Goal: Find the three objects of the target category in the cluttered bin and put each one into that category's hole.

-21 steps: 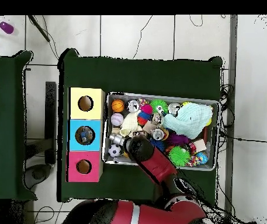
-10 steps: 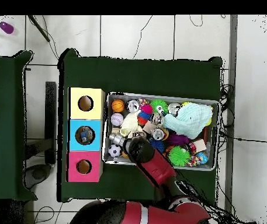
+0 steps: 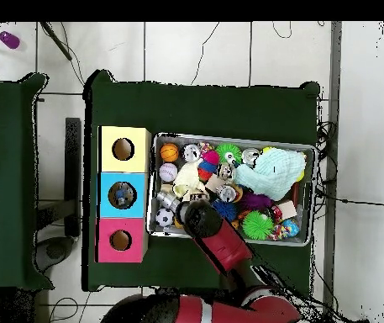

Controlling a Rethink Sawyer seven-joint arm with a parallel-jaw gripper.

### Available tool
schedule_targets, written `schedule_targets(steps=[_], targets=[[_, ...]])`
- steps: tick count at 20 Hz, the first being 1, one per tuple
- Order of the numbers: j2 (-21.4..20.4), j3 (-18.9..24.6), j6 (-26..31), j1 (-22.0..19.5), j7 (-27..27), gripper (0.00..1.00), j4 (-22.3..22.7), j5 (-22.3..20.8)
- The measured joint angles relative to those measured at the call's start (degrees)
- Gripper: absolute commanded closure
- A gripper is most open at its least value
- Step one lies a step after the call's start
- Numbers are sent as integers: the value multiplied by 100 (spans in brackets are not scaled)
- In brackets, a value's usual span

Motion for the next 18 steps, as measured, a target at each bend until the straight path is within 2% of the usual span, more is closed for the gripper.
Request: schedule_targets(steps=[9,18], targets=[[-206,-290,580,349,0,100,6,227],[-309,-634,1284,661,1,100,-57,241]])
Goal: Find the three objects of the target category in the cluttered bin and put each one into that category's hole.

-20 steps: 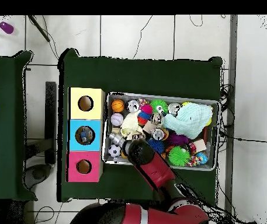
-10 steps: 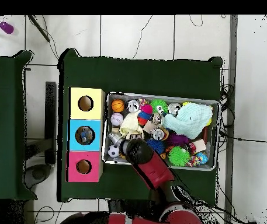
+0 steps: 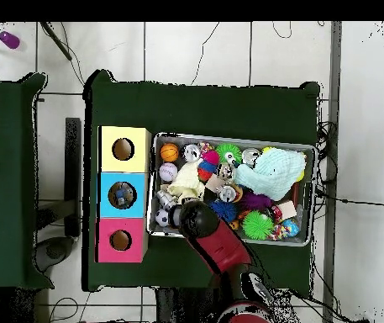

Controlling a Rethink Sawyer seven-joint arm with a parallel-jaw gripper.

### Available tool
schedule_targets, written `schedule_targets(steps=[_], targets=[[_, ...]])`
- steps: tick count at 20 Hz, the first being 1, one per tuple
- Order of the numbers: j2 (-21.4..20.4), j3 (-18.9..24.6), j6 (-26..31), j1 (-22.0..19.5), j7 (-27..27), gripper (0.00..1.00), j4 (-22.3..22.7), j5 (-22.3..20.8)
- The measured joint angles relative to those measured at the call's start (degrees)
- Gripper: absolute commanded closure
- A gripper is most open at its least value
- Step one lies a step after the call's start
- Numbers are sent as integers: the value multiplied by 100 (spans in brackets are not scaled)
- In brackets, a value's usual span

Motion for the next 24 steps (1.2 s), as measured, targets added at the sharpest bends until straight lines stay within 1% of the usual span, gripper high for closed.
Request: schedule_targets(steps=[8,16,20,24], targets=[[1,-196,809,314,5,100,-125,-1],[1,-305,1266,446,50,100,-254,-4],[2,-324,1535,490,175,100,-288,-5],[3,-395,1846,577,420,100,-355,-6]])
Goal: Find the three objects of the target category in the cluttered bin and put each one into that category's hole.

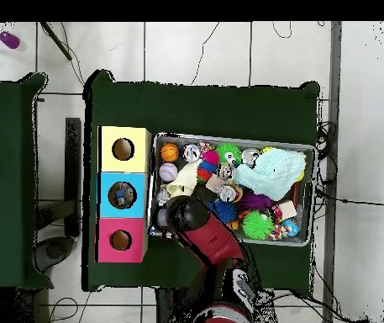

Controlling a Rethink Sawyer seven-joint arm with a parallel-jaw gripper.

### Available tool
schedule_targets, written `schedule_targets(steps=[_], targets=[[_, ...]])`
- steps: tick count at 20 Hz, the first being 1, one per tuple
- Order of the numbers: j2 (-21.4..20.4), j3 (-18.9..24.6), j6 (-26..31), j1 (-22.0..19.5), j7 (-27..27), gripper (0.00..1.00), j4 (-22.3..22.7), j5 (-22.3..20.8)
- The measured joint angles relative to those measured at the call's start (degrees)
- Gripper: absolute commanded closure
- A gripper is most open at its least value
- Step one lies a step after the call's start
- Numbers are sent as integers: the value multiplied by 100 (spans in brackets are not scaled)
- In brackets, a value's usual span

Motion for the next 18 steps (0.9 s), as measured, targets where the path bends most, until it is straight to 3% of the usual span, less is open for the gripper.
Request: schedule_targets(steps=[8,18], targets=[[3,-313,693,153,621,100,-262,-5],[5,-672,1776,318,1600,100,-936,-11]])
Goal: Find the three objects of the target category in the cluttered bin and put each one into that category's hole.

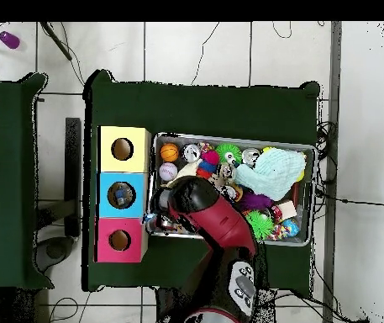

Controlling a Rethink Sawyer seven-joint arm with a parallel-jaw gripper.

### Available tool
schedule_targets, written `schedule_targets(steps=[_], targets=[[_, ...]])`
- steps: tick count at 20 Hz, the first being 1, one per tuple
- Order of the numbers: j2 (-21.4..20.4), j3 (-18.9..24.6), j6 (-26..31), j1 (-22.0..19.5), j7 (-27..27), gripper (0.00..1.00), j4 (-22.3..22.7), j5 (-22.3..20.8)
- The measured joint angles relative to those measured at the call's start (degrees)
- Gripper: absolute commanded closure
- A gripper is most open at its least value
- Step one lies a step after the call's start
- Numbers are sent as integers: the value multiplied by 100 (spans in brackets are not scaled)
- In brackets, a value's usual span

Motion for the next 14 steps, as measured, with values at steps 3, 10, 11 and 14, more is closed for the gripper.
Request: schedule_targets(steps=[3,10,11,14], targets=[[19,-93,226,71,325,100,-246,-1],[167,-216,630,240,950,100,-844,-7],[196,-227,642,254,1009,100,-914,-7],[279,-246,646,288,1187,100,-1113,-8]])
